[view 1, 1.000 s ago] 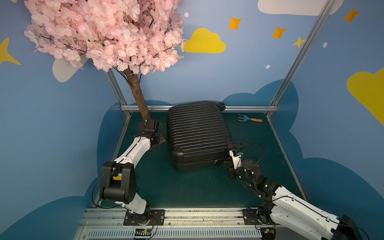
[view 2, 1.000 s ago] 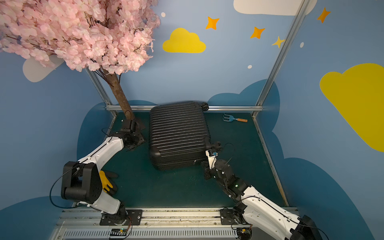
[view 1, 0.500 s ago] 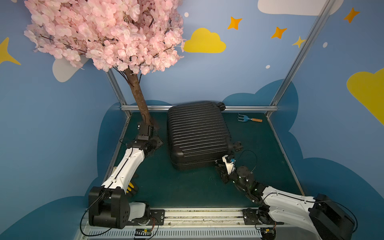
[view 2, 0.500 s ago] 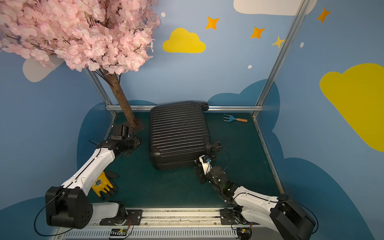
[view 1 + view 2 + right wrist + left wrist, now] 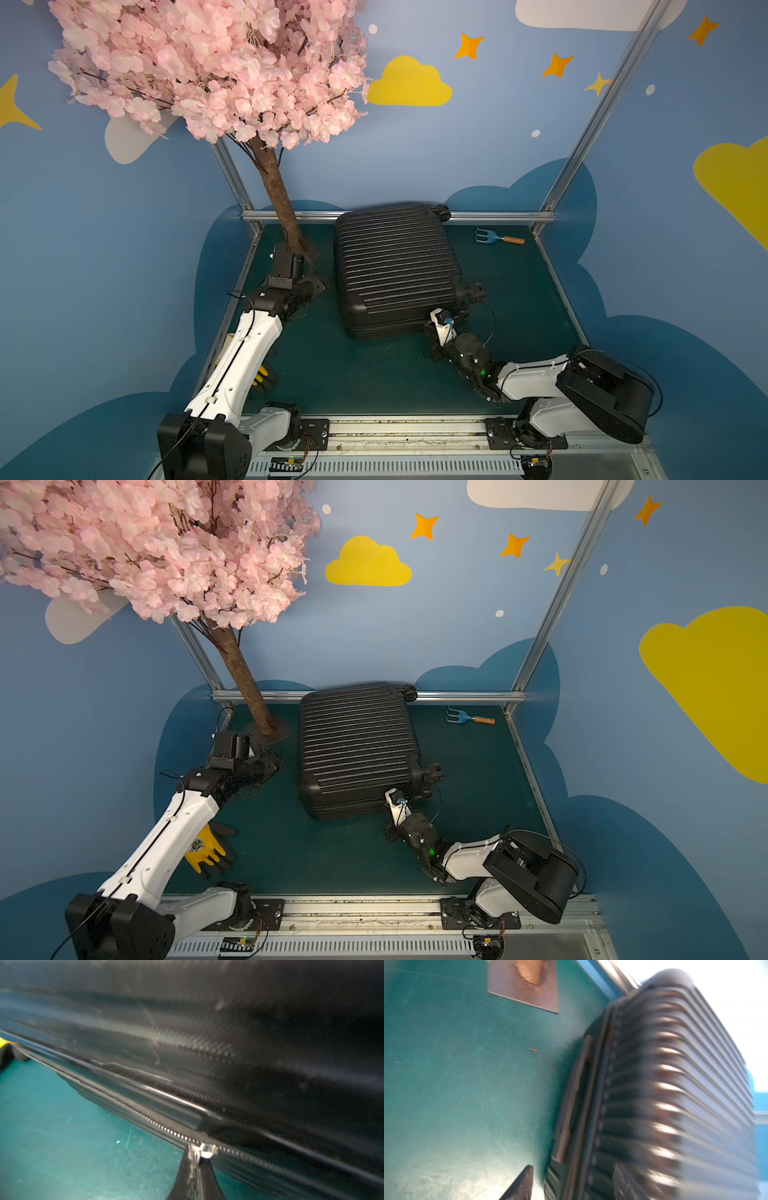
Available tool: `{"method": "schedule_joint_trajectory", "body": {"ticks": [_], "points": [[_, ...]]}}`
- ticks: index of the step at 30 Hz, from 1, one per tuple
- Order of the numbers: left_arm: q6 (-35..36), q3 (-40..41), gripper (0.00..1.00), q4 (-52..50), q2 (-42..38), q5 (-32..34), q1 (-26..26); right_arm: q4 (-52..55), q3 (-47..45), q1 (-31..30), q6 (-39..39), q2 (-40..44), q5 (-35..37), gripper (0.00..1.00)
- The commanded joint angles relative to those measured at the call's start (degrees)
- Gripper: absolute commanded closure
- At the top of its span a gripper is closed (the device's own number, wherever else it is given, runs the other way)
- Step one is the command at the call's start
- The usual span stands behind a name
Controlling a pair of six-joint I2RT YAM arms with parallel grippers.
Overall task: Open the suitcase zippers
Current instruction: Unzip the zipper on the suitcase.
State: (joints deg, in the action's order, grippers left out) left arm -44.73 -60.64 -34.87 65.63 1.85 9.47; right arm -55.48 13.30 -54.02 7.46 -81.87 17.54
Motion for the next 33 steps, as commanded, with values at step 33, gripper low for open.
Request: {"method": "schedule_joint_trajectory", "body": {"ticks": [33], "points": [[13.10,-81.78,0.49,-18.84,68.71,4.08,40.68,28.87,3.88,-3.37,6.69,15.08,10.46,1.00]]}}
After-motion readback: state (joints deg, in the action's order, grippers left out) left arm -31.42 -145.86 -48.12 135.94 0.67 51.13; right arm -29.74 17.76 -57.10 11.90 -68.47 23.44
